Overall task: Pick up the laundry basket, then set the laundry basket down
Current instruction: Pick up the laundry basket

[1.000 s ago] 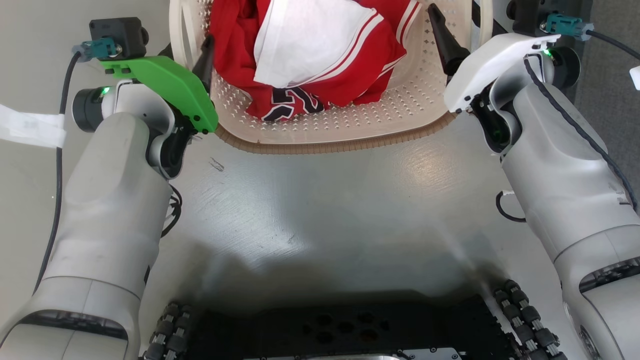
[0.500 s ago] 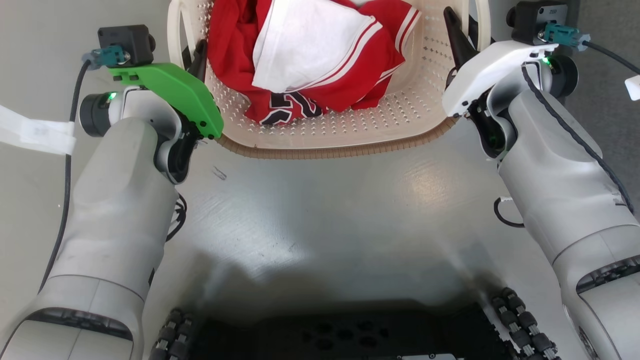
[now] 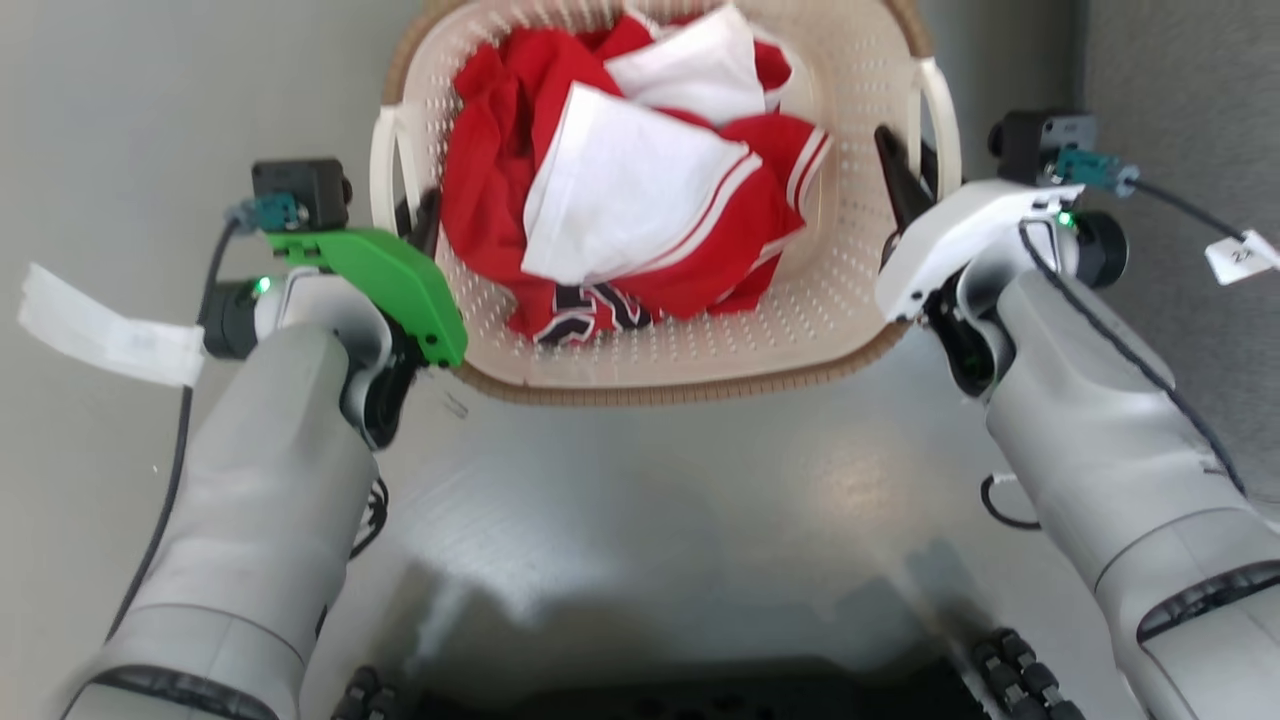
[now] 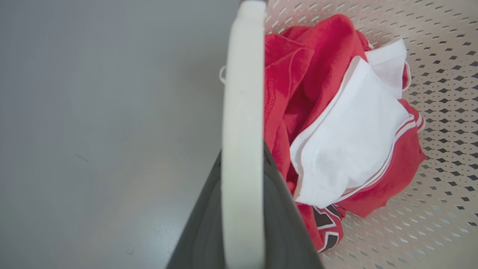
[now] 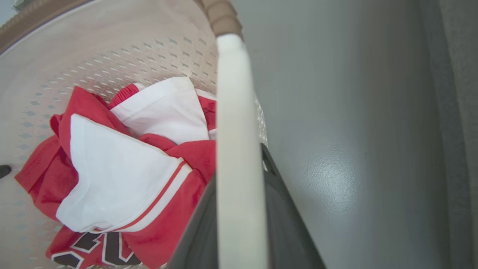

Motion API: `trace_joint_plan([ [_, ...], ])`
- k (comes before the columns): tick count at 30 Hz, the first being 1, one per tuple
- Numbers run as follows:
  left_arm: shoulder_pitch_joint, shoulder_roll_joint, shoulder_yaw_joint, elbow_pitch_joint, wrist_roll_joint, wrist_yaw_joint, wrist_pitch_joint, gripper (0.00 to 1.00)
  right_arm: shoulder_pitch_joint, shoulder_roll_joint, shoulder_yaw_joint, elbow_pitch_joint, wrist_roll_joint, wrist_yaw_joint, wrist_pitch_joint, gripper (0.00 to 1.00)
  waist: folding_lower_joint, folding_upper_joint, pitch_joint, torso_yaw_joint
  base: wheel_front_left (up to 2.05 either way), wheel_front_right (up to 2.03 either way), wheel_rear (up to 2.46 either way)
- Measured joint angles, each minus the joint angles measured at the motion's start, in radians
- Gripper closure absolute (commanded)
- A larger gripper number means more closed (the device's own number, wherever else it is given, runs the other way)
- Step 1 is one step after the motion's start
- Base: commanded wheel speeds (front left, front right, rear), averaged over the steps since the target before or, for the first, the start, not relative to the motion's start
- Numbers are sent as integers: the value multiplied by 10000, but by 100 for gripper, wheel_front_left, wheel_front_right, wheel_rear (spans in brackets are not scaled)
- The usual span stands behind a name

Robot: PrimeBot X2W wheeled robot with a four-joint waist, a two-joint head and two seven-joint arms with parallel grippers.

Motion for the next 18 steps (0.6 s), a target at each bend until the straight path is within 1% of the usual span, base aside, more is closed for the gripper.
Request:
trace_joint_plan([
  [7, 480, -10, -155, 115, -267, 0, -63, 100, 371, 42, 199, 146, 104, 2, -27, 100, 0, 0, -869, -47, 0, 0, 0],
  [17, 1001, -48, -376, 362, -347, -2, -46, 100, 942, 107, 449, 357, 443, 4, -27, 100, 0, 0, -2156, -112, 0, 0, 0],
  [18, 1001, -48, -376, 362, -347, -2, -46, 100, 942, 107, 449, 357, 443, 4, -27, 100, 0, 0, -2156, -112, 0, 0, 0],
])
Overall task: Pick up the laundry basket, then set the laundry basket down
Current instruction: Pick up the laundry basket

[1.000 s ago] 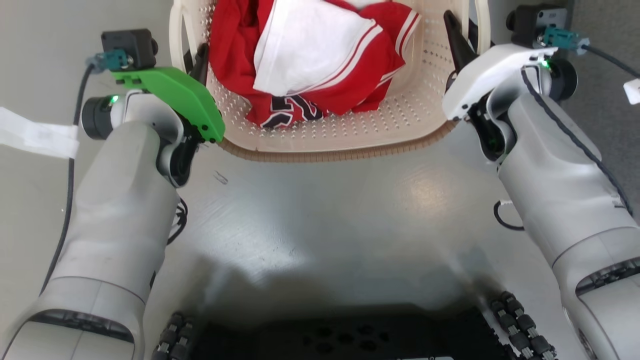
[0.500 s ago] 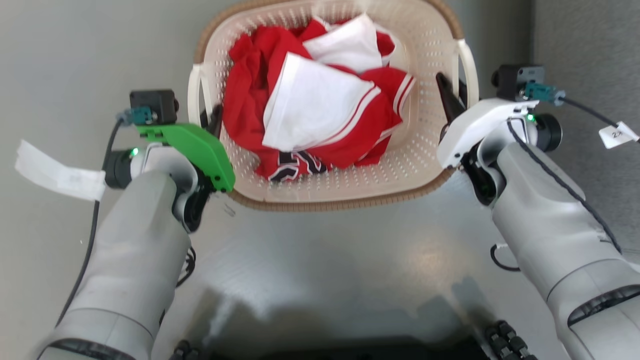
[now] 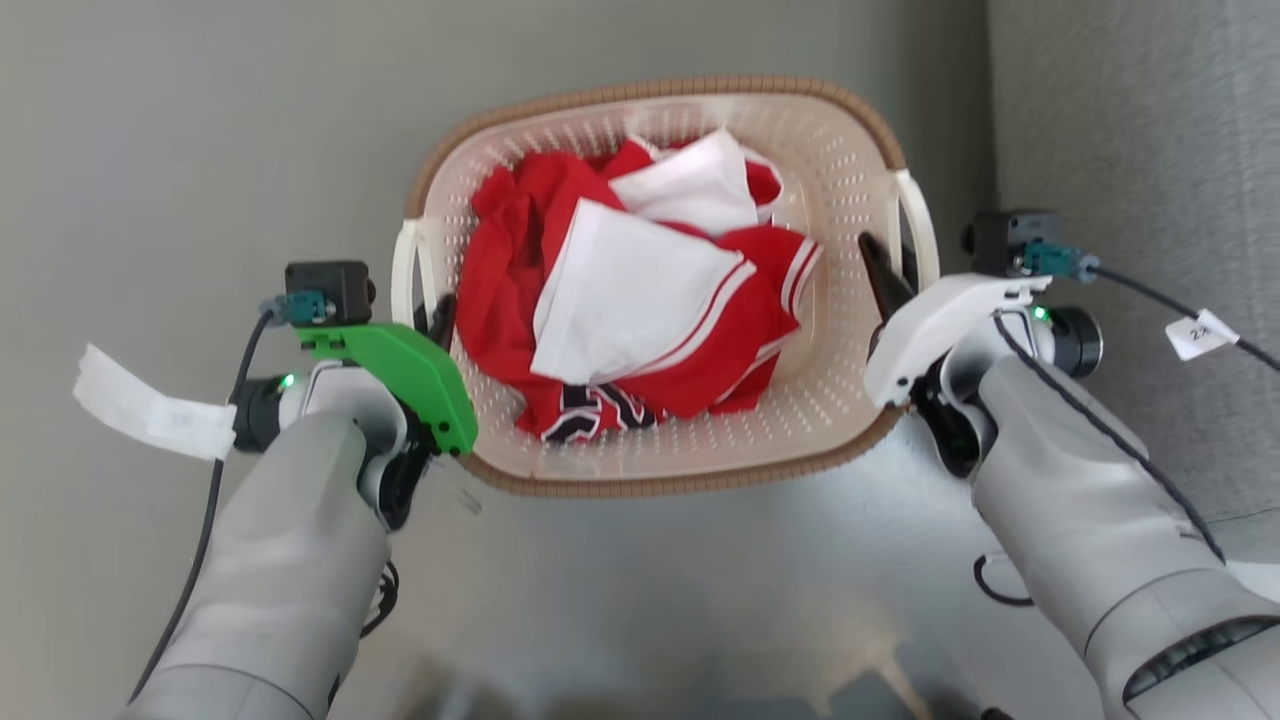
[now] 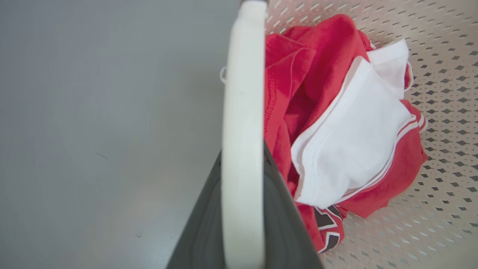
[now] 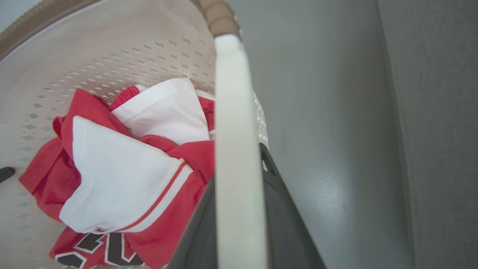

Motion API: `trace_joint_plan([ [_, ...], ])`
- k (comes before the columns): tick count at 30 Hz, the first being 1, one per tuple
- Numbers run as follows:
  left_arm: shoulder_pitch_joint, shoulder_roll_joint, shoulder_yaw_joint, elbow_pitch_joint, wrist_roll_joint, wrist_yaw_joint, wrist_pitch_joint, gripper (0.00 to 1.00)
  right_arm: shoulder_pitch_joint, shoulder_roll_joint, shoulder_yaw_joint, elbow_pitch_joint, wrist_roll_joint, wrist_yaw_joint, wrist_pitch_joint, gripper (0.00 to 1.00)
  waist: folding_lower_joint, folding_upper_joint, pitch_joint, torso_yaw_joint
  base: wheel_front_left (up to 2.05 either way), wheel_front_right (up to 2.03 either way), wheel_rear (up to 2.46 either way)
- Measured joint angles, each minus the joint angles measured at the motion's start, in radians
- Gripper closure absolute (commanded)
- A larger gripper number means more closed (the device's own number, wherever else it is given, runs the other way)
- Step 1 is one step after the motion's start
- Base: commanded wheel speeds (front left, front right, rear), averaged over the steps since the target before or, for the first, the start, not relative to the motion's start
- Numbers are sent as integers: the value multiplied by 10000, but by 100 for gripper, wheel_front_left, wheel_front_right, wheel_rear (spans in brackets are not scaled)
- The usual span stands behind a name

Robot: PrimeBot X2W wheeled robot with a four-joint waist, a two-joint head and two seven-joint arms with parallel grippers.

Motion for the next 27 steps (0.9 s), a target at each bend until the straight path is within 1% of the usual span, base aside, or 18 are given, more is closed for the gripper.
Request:
trace_joint_plan([
  [11, 726, -88, -27, 535, -412, -4, 627, 100, 687, 44, 537, 113, 754, 0, 1060, 100, 0, 0, -1431, -84, 0, 0, 0],
  [17, 913, -88, -263, 662, -454, -4, 1087, 100, 968, 38, 692, 125, 1049, -8, 1557, 100, 0, 0, -2218, -124, 0, 0, 0],
  [27, 1569, -134, -268, 1078, -894, -46, 1795, 100, 1708, 48, 1097, 100, 1833, -13, 2717, 100, 0, 0, -3521, -140, 0, 0, 0],
])
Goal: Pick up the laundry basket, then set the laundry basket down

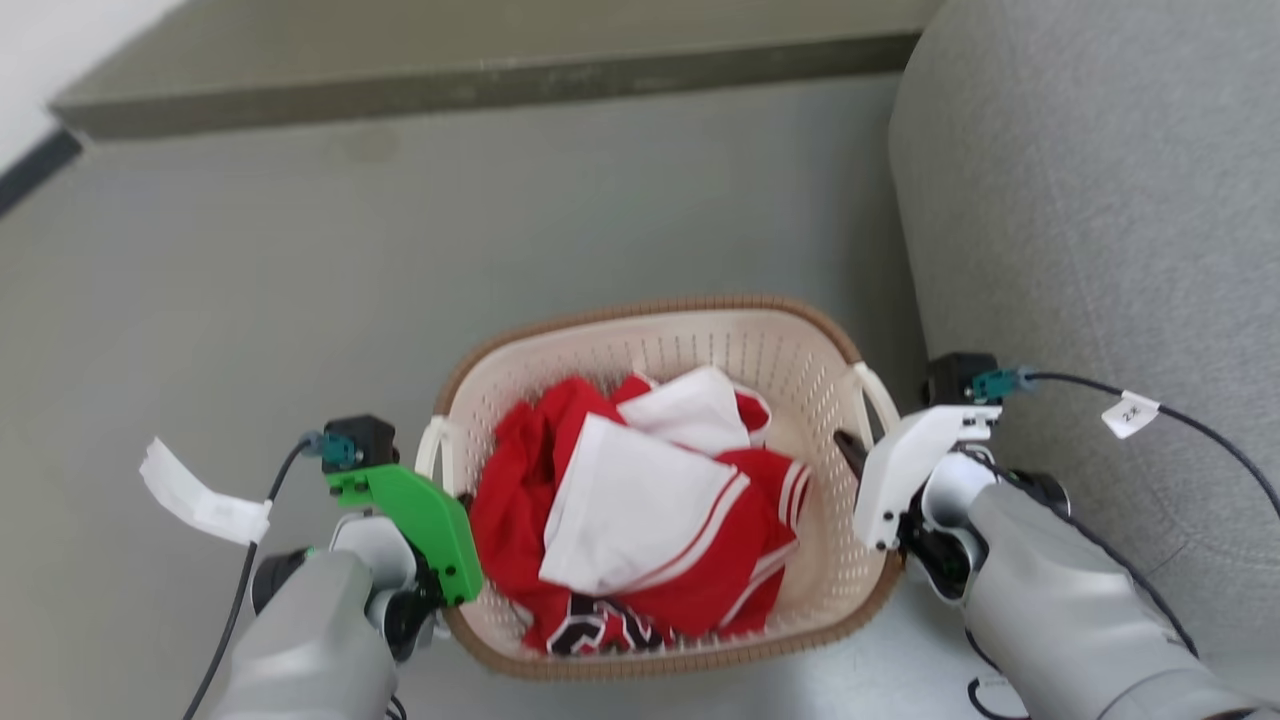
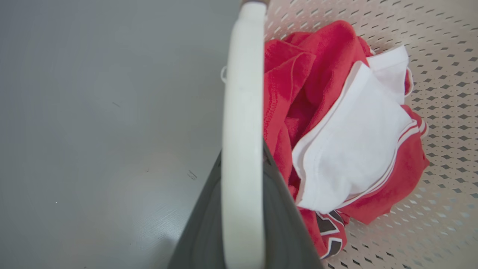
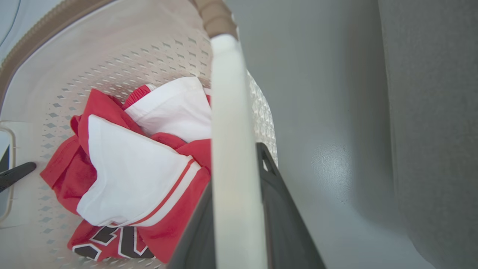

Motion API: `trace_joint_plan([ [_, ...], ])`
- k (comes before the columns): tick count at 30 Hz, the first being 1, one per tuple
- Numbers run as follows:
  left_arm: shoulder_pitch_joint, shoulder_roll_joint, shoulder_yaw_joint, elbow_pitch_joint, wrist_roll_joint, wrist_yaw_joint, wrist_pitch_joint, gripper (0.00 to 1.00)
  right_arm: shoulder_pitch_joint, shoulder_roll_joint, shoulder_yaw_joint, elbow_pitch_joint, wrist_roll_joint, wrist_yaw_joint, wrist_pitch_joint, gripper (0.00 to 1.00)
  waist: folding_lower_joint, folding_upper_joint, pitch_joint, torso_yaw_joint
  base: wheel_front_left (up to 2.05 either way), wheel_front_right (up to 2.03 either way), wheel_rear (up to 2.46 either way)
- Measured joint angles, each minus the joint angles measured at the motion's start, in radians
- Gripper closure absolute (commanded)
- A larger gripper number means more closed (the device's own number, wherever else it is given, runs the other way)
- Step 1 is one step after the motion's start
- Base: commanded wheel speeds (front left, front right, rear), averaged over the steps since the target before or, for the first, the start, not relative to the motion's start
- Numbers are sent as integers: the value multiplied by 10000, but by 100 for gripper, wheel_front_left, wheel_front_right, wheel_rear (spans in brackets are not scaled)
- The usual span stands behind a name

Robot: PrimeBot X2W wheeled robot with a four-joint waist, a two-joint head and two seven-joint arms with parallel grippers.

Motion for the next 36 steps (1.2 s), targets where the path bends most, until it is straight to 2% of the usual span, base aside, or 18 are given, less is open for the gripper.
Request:
trace_joint_plan([
  [8, 544, -21, -81, 153, -278, 2, 562, 100, 567, 6, 232, -17, 318, -69, 677, 100, 0, 0, -1123, -35, 0, 0, 0],
  [16, 619, -23, -232, 169, -297, 92, 894, 100, 772, -2, 268, -33, 502, -86, 980, 100, 0, 0, -1775, -90, 0, 0, 0],
  [36, 773, -4, -470, -38, -451, 410, 1275, 100, 976, -113, 451, -203, 782, -92, 1507, 100, 1, 0, -2080, -122, 0, 0, 0],
])
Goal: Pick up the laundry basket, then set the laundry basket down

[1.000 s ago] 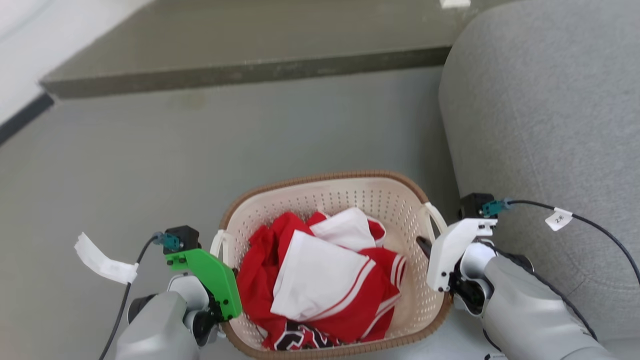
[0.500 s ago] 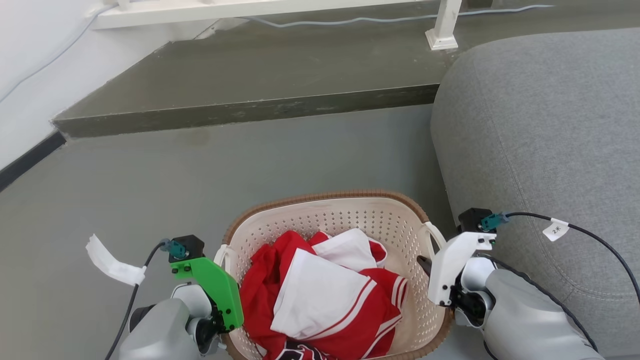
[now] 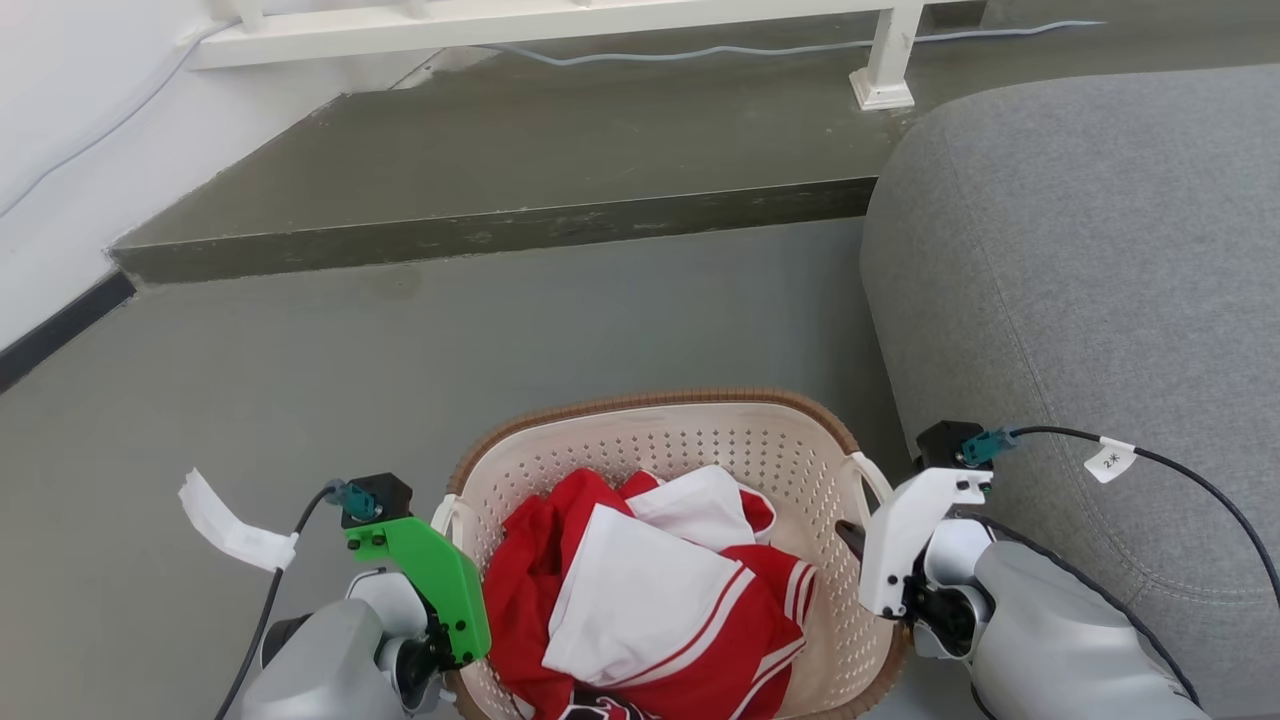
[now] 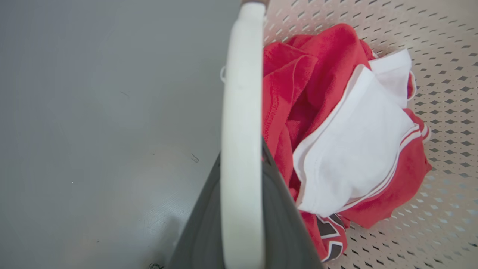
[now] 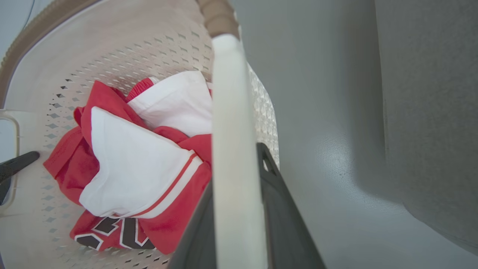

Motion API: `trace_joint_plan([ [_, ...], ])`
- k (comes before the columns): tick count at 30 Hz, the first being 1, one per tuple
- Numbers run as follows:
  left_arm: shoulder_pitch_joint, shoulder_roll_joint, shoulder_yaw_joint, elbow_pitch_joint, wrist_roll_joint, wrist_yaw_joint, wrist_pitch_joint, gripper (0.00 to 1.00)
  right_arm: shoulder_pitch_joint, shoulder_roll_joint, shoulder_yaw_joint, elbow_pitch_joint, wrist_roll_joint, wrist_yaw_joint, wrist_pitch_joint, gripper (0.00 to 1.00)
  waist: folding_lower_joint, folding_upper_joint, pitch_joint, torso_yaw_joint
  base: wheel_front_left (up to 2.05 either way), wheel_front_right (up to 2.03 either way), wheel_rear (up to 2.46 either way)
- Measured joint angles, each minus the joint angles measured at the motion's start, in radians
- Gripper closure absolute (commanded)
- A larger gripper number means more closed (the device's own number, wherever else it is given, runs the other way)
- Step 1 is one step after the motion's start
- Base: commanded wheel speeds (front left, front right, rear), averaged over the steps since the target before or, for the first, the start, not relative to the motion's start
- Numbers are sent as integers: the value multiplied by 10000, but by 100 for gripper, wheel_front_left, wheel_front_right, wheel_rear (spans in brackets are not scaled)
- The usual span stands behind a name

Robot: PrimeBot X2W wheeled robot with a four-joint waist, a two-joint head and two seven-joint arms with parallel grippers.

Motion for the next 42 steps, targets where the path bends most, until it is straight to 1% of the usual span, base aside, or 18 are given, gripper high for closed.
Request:
trace_joint_plan([
  [16, 114, 15, -119, -169, -148, 138, 150, 100, 117, -94, 105, -117, 115, -2, 102, 100, 0, 0, 12, 3, 0, 0, 0],
  [18, 117, 15, -125, -188, -148, 209, 157, 100, 137, -96, 107, -128, 174, -4, 104, 100, 0, 0, 37, -2, 0, 0, 0],
  [27, 118, 31, -125, -280, -165, 224, 157, 100, 140, -150, 107, -221, 178, -4, 105, 100, 0, 0, 147, -22, 0, 0, 0],
  [30, 118, 31, -125, -316, -165, 301, 157, 100, 140, -165, 109, -261, 178, -4, 105, 100, 0, 0, 190, -26, 0, 0, 0],
  [42, 61, 69, -79, -629, -224, 401, -104, 100, -76, -320, 125, -525, 173, -4, -15, 100, 0, 0, 803, -79, 0, 0, 0],
])
